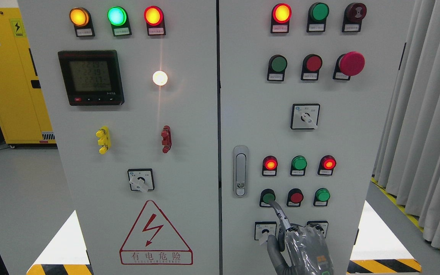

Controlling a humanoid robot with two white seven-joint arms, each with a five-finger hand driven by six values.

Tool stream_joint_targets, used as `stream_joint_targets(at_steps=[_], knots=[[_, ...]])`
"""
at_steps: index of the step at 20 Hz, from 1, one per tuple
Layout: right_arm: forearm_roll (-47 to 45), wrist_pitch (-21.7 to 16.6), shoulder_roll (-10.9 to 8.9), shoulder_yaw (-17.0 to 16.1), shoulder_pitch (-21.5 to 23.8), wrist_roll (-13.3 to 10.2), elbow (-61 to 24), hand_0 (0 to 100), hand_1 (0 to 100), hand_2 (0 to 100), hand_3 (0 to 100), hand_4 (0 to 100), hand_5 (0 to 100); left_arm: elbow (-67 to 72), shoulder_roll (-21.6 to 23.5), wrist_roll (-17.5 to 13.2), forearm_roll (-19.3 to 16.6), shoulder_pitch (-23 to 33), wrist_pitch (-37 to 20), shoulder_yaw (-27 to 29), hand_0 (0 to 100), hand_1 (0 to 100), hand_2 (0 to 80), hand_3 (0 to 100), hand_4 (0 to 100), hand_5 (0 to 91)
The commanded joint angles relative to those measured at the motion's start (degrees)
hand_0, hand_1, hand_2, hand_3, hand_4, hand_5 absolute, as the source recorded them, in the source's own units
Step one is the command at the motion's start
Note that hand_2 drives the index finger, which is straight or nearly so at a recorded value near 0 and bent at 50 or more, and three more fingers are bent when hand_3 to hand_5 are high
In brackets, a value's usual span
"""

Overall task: Press green start button
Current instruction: 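Release the button and lower the right hand away from the panel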

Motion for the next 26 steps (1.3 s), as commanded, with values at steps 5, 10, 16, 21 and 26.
stream_joint_targets(at_steps=[5, 10, 16, 21, 26], knots=[[-22.6, -0.3, 0.62, 6.7, 4.3, 1.0, -7.3, 77, 79, 2, 49, 60, 73, 0.0, 0.0, 0.0, 0.0, 0.0, 0.0, -0.1, 12, 56, 0.0, 0, 0, 0.0], [-40.1, 1.0, 0.62, 9.9, 6.8, 2.6, -9.4, 77, 76, 0, 3, 7, 9, 0.0, 0.0, 0.0, 0.0, 0.0, 0.0, 0.0, 12, 56, 0.0, 0, 0, 0.0], [-45.3, 2.0, 0.71, 11.5, 8.4, 2.0, -10.0, 70, 69, 0, 0, 0, 0, 0.0, 0.0, 0.0, 0.0, 0.0, 0.0, -0.1, 12, 56, 0.0, 0, 0, 0.0], [-50.0, 4.5, 0.71, 12.8, 9.9, 1.8, -11.7, 62, 62, 0, 0, 0, 0, 0.0, 0.0, 0.0, -0.1, 0.0, 0.0, 0.0, 12, 56, 0.0, 0, 0, 0.0], [-49.9, 4.3, 0.71, 13.0, 10.6, 2.2, -11.7, 53, 60, 0, 0, 0, 0, 0.0, 0.0, 0.0, 0.0, 0.0, 0.0, 0.0, 12, 56, 0.0, 0, 0, 0.0]])
